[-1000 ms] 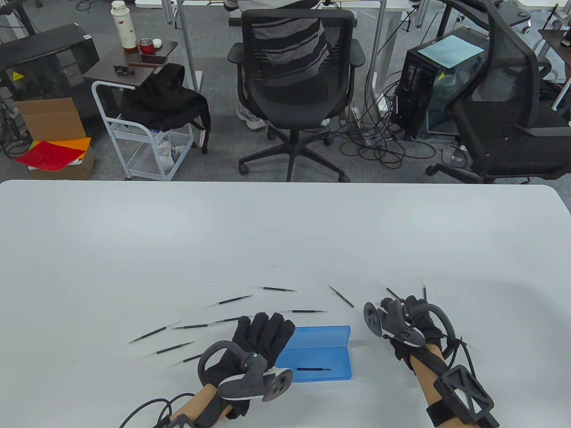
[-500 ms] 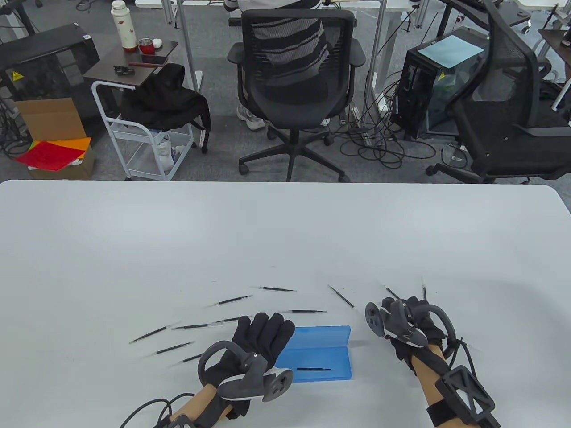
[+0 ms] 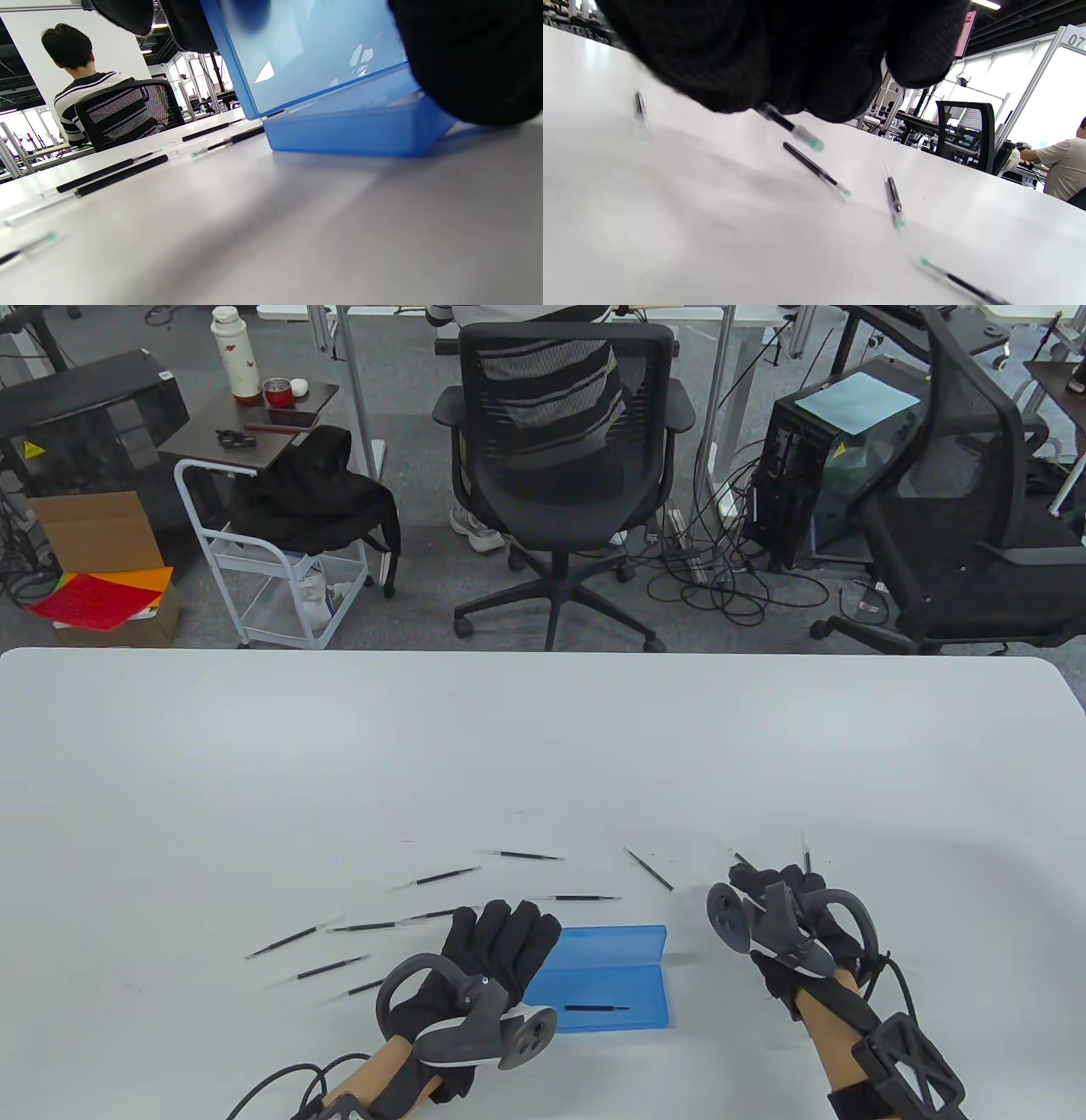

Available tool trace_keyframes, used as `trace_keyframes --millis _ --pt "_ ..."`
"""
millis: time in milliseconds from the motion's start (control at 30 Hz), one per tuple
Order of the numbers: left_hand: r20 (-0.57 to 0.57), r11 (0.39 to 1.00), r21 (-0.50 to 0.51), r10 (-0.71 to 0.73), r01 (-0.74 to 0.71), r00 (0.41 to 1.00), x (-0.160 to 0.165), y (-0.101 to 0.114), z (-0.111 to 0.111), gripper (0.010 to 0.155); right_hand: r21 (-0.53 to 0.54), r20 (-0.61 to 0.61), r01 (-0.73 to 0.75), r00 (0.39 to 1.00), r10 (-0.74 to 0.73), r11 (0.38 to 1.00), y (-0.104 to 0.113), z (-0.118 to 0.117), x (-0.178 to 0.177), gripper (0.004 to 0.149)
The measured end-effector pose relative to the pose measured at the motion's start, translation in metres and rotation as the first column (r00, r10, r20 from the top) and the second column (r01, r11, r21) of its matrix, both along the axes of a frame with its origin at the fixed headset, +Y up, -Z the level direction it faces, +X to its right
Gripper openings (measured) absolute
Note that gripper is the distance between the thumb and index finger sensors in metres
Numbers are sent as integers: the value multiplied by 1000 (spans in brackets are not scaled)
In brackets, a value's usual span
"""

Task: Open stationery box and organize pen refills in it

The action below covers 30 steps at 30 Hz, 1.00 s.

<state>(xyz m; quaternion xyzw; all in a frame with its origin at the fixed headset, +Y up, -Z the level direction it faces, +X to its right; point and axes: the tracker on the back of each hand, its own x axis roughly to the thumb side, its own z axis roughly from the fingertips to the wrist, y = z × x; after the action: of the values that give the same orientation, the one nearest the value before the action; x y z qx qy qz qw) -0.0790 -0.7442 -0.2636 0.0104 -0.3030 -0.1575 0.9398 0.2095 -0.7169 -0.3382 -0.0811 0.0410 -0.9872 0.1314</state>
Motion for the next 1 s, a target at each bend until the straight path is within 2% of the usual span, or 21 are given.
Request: trace_keyframes --millis 233,433,667,1000 --pt "0 1000 0 0 0 1000 0 0 0 125 105 -125 44 992 -31 994 33 37 -24 66" --pt "-2 1000 -3 1 -1 1000 0 0 0 125 144 -284 44 959 -1 989 42 74 -62 66" --pt "-2 1000 -2 1 -1 1000 0 0 0 124 116 -420 -11 906 59 993 20 102 -107 66" --pt "-1 1000 -6 4 -4 1000 -1 0 0 125 75 -485 -106 865 130 991 -16 105 -142 66"
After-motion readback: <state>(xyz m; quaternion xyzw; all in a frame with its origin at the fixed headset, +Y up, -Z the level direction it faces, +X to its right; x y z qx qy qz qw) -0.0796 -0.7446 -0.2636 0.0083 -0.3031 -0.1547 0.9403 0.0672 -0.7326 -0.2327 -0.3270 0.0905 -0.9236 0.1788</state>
